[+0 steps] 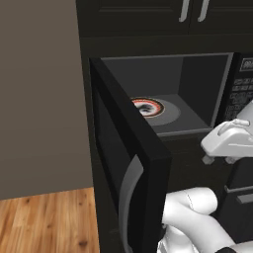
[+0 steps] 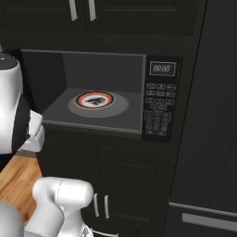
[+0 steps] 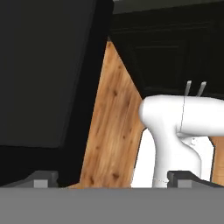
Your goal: Pick the corn from the counter and place it in the microwave. Then turn on the microwave.
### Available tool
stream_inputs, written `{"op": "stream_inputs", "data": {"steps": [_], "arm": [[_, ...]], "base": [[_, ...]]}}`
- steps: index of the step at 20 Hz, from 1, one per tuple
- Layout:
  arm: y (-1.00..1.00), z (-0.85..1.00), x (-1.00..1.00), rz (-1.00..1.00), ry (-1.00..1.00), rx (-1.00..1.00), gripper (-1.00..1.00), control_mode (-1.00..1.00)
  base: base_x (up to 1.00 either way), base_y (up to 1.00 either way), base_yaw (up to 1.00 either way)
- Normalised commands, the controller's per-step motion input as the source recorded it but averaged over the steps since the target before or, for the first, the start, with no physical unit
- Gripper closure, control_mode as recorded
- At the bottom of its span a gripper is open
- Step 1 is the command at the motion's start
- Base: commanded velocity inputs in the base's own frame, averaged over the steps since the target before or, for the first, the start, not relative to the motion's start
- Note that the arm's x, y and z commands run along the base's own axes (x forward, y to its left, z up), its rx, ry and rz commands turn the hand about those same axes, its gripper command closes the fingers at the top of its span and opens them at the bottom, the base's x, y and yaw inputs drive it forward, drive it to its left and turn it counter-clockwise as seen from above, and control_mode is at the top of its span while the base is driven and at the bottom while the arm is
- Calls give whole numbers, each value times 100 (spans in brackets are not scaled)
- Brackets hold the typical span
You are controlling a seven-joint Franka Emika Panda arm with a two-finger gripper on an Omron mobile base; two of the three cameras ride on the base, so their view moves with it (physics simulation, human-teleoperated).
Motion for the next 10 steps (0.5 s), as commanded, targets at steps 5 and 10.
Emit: {"op": "stream_inputs", "data": {"steps": [5,10], "arm": [[-19,-20,6,-4,-19,-9,-100,-100],[-21,-13,14,-7,-5,-7,-100,-100]], "base": [[0,0,0],[0,0,0]]}}
